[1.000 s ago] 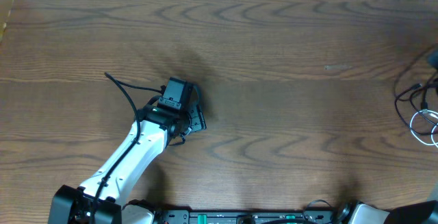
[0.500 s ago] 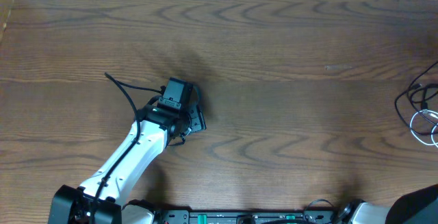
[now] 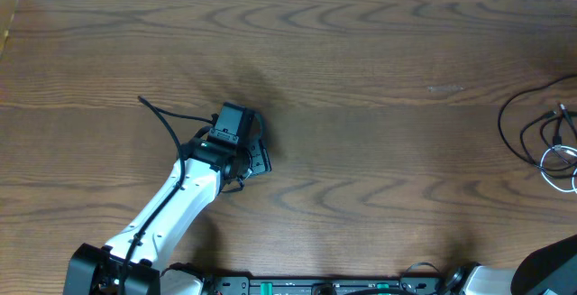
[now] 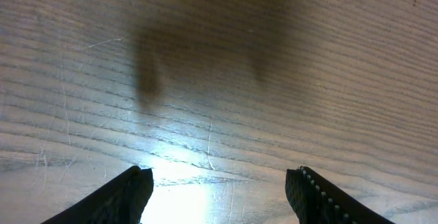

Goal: Untangle cables
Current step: 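Carry the black cable to the right table edge with the right gripper, then release the black cable at the right edge and withdraw the right gripper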

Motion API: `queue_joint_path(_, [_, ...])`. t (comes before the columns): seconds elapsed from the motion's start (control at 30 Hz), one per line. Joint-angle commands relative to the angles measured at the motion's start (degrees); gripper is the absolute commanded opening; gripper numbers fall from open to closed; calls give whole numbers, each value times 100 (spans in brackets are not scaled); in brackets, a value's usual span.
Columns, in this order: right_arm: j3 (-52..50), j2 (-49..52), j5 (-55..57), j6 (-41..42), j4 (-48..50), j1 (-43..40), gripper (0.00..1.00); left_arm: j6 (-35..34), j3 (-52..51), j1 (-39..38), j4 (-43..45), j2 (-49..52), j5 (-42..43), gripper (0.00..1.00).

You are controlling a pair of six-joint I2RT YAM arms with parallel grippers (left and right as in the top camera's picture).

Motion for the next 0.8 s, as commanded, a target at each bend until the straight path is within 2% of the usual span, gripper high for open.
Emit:
queue_joint_path(0.0, [105, 20, -577, -24, -138, -63, 67, -35, -2, 17, -26, 7, -7, 68])
queue_joint_path(0.2, [103, 20, -1169, -188, -686, 164, 76, -28, 0, 17, 87, 7, -7, 68])
queue_joint_path(0.37, [103, 20, -1451, -743, -1132, 684, 84, 229, 33, 17, 249, 7, -4, 68])
queue_joint_path(0.57, [103, 20, -1478, -1690, -1589, 1773, 92, 568, 313, 20, 105, 7, -7, 69])
queue_joint_path(0.6, [103, 20, -1475, -1921, -1676, 2118, 98, 732, 468, 20, -9, 7, -7, 69])
queue_joint_path(0.77, [98, 31, -1478, -2022, -1799, 2946, 99, 986, 1034, 136, -726, 50, -11, 72])
